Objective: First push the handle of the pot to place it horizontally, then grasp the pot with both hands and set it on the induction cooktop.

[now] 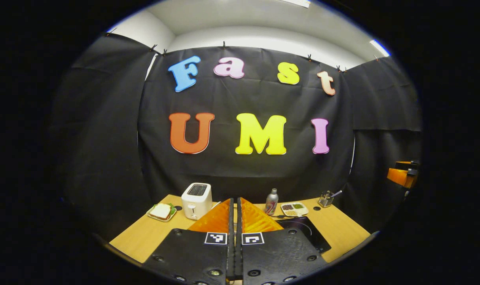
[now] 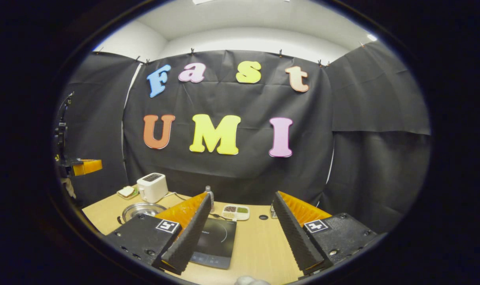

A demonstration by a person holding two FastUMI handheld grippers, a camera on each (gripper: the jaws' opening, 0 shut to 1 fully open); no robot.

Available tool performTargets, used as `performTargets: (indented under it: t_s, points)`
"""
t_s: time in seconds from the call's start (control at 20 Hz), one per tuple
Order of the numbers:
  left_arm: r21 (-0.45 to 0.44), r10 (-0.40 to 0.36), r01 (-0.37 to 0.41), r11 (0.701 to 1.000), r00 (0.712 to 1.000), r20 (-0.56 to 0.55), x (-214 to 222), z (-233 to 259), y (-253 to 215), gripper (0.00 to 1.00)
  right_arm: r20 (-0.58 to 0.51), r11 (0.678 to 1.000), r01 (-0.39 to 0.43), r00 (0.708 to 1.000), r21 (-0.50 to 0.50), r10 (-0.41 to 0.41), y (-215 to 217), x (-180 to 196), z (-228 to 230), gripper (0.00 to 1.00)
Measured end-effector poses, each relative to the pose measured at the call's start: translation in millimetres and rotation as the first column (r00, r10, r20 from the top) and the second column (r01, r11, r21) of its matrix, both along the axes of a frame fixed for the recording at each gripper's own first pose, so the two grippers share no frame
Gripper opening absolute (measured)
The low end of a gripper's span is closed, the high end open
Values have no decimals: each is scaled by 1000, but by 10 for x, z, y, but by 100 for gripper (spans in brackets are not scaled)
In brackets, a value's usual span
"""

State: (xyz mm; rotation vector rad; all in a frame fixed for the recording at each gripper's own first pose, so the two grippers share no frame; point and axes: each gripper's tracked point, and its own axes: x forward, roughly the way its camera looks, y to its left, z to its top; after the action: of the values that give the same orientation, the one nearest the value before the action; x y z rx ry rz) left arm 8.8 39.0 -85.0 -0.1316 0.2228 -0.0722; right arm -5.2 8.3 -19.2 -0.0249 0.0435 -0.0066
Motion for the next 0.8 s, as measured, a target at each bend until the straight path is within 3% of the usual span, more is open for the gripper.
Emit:
performTargets:
  t_s: [0.3,0.6,0.8]
  points:
    - [20,-1,6,1000,975,-222,-160,-892,154,0,-54,1000,-5,999,9,5,82,-34,-241,97]
    - [14,-38,50,999,889,-456,-403,-1844,126,0,-122,1000,16,992,27,-13,71,-80,-522,100]
    - [8,-70,91,996,817,-573,-506,-2312,87,0,-151,998,46,988,35,-41,-24,-122,-623,97]
